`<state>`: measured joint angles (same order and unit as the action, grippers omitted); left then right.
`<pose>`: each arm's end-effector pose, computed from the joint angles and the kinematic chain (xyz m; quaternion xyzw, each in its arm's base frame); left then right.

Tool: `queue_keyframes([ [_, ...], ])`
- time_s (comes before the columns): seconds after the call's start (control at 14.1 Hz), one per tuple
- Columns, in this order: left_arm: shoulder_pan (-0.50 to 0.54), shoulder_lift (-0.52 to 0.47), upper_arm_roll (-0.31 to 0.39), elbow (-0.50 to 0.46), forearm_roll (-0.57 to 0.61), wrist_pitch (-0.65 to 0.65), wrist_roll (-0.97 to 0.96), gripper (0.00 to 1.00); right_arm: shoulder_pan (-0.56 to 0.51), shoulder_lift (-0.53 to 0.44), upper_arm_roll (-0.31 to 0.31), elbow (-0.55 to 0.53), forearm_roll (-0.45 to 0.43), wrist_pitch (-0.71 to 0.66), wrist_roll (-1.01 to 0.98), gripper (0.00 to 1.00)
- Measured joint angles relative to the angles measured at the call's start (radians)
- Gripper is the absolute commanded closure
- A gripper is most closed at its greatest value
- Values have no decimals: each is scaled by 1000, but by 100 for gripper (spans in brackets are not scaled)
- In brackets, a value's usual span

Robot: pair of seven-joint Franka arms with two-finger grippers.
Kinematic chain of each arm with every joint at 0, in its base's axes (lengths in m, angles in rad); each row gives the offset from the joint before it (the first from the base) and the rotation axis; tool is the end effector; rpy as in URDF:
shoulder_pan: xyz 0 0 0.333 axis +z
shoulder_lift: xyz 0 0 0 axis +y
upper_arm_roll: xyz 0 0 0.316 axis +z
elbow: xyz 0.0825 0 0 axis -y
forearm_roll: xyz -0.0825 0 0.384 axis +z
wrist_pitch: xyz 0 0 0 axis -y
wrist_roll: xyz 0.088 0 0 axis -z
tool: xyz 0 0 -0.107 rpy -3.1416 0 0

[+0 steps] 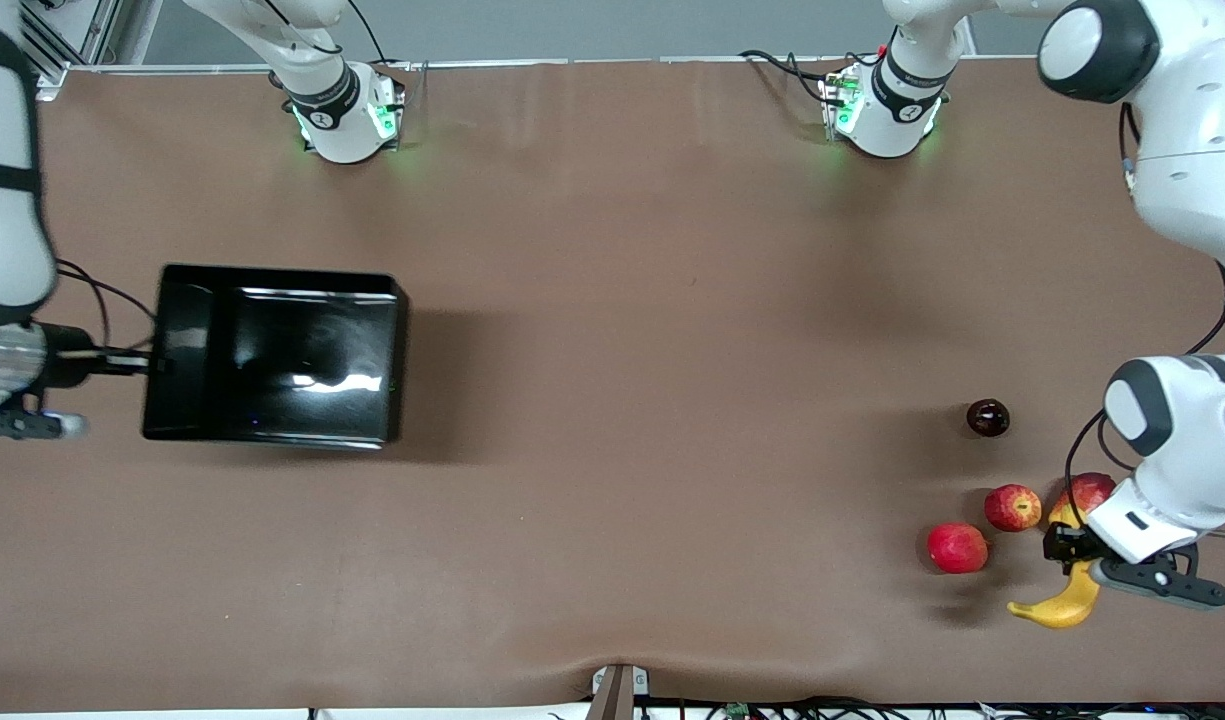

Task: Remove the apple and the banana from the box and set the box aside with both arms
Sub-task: 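Drag the tray away with the right gripper while the left gripper lowers the banana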

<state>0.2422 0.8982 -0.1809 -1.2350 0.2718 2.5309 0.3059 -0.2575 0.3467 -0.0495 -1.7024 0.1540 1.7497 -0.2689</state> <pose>0.7852 0.0901 0.2728 -0.9642 0.1647 -0.1944 0.0734 0.5929 -0.1709 0.3714 -0.9859 0.0434 0.1240 0.1038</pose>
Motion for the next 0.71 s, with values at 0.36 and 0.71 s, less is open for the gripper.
queue_keyframes([
  [0.36, -22, 118, 33, 73, 0, 100, 14, 100, -36, 9, 6, -212, -40, 305, -59, 100],
  [0.71, -22, 177, 33, 122, 0, 116, 50, 100, -40, 20, 10, -257, -41, 374, -81, 94],
])
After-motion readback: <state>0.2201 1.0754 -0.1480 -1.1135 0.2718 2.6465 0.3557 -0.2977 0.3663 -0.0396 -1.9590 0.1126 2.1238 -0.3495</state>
